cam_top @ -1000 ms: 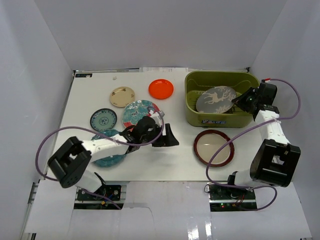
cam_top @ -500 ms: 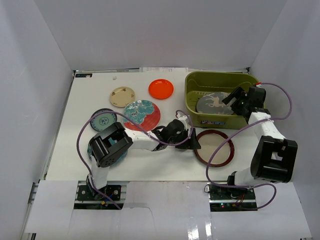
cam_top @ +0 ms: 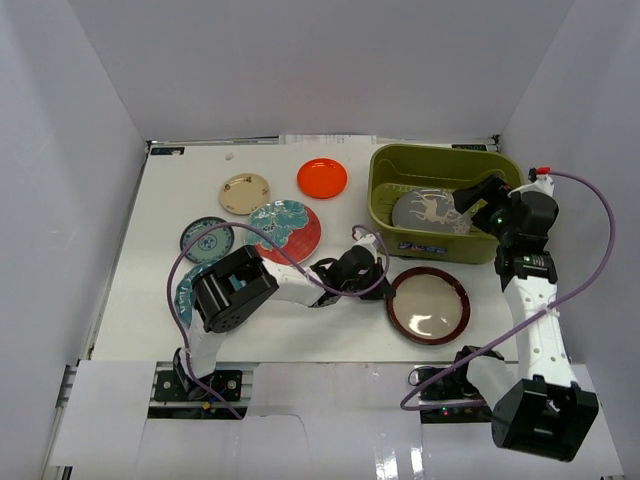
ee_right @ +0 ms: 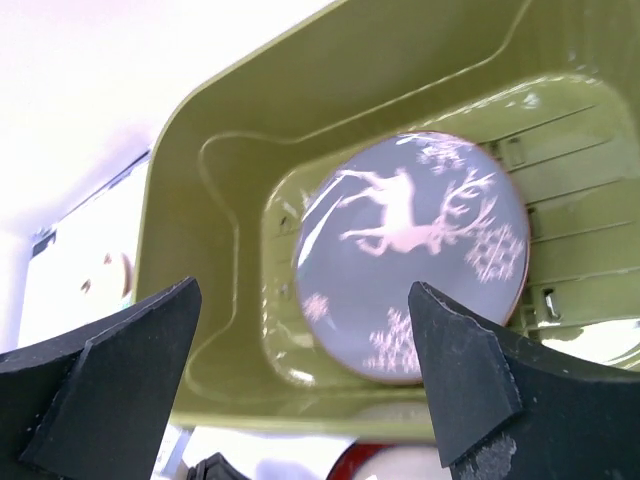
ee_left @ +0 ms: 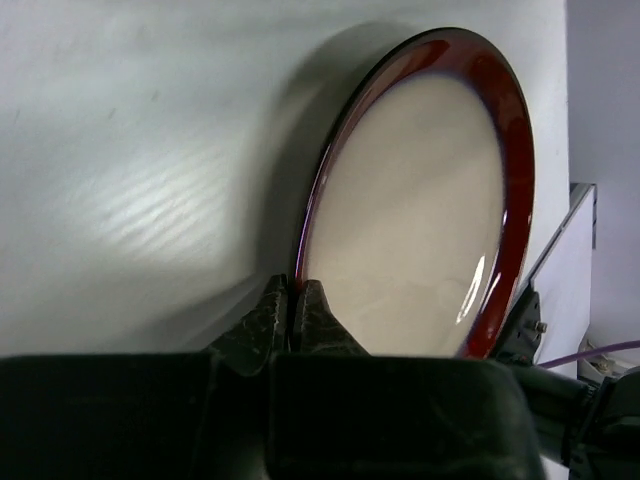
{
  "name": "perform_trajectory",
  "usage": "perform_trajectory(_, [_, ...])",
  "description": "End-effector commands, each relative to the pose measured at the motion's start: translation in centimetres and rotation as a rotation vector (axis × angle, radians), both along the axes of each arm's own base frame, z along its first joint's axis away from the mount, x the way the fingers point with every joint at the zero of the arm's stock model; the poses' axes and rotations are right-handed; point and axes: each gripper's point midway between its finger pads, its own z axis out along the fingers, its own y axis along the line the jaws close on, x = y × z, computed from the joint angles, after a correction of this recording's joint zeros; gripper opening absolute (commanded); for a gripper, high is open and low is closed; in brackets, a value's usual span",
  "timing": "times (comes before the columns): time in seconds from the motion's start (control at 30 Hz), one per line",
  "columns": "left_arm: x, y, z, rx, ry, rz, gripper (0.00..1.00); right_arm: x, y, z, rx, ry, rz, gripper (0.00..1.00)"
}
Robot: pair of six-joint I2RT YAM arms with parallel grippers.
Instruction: Place the plates into the plastic bin on the countertop
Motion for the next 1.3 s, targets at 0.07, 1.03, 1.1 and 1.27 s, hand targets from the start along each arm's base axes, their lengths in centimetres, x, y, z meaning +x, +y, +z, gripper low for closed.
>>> perform_trajectory(0.07, [-1.6, 4.1, -0.9, 0.107, -0.025, 0.015, 0.00, -3.4, 3.8, 0.2, 0.017, -0.037, 0.181, 0.91])
perform_trajectory(1.03, [-2.1, 16.7, 18.1, -0.287, -0.214, 0.130, 0.00, -19.4, 15.4, -8.8, 0.209, 0.196, 0.860, 0.58])
perform_trajectory(1.1, [-2.0, 16.6, 19.0, -0.308, -0.223, 0.134, 0.00, -19.0, 15.5, -8.8, 0.223, 0.201, 0.855, 0.56])
perform_trajectory(1.27, [-2.0, 16.1, 21.1, -0.348, -0.243, 0.109, 0.00, -18.6, 17.0, -8.3, 0.240, 0.204, 0.889, 0.40])
